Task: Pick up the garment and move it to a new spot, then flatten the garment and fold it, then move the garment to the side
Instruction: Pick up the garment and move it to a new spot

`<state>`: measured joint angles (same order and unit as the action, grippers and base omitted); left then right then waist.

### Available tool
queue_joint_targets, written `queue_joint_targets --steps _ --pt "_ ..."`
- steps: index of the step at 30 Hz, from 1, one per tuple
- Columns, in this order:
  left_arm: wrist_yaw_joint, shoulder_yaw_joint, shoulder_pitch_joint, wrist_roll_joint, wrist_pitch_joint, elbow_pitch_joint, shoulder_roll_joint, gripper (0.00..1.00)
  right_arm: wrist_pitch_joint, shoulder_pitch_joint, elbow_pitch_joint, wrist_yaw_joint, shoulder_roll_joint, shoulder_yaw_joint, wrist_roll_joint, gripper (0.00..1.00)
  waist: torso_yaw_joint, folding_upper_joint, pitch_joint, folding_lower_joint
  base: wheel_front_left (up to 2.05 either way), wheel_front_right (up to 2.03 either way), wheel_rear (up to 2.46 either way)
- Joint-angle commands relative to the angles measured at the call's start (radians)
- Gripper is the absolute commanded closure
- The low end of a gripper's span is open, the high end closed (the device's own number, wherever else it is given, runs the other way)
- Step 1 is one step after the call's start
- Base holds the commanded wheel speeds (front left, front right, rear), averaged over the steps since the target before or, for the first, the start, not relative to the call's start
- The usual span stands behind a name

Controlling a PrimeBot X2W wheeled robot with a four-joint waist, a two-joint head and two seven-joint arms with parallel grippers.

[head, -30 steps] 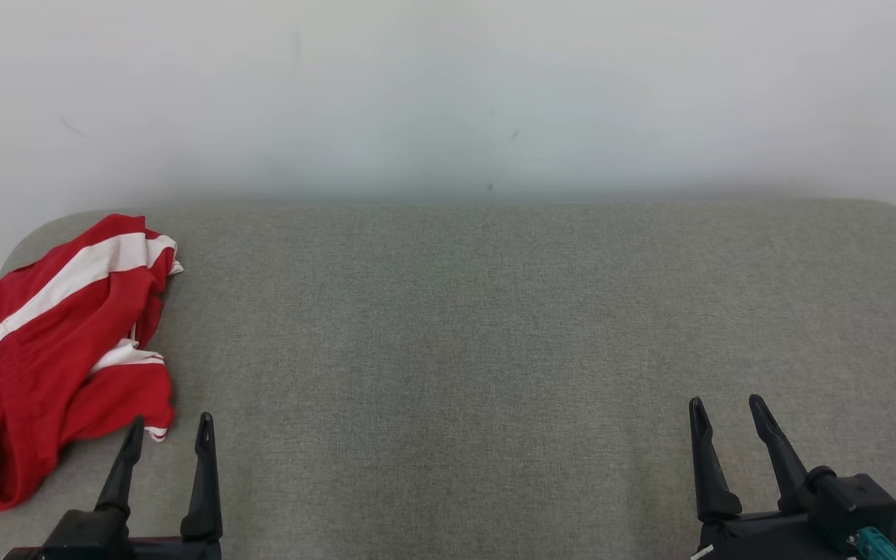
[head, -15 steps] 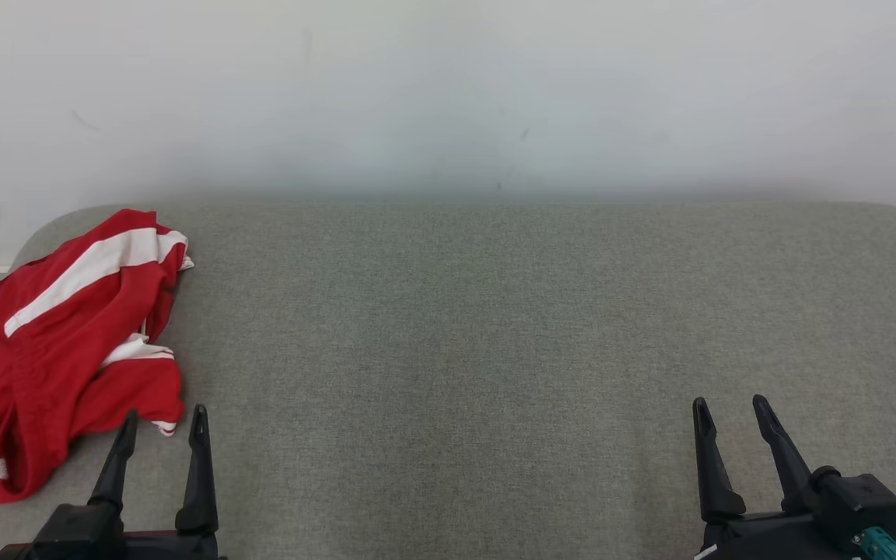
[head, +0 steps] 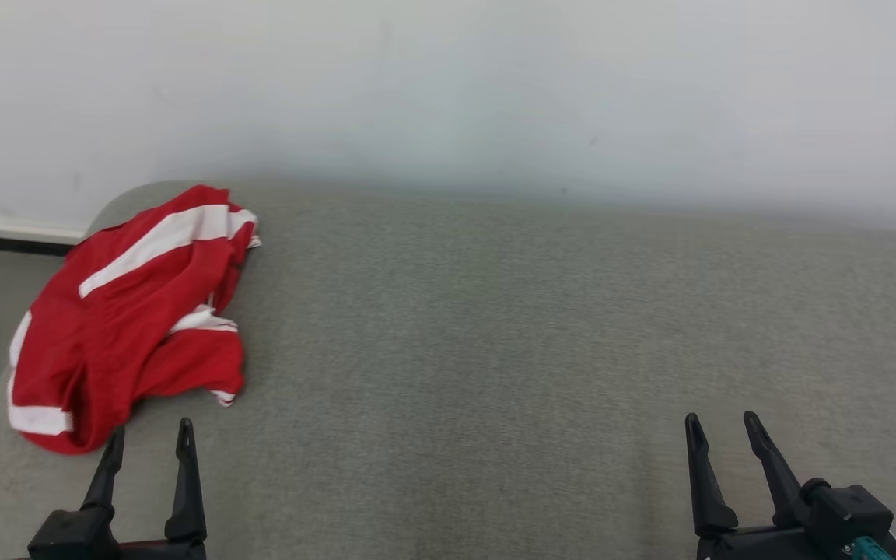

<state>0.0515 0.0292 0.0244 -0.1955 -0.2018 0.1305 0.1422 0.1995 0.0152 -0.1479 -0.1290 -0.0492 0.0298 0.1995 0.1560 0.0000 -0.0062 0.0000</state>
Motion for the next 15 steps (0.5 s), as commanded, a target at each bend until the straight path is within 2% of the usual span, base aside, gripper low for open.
queue_joint_targets --steps 1,15 --pt "-0.007 0.001 0.004 -0.006 -0.006 0.008 0.005 0.0 0.006 0.004 -0.005 -0.003 -0.002 0.001 0.005 0.0 0.066 0.0 0.001 0.0 0.0 0.0 0.0" --pt "-0.033 0.021 0.005 -0.025 -0.018 0.036 0.01 0.0 0.014 -0.012 -0.035 -0.003 -0.002 0.027 0.012 0.0 0.307 0.0 0.013 0.0 0.0 0.0 0.0"
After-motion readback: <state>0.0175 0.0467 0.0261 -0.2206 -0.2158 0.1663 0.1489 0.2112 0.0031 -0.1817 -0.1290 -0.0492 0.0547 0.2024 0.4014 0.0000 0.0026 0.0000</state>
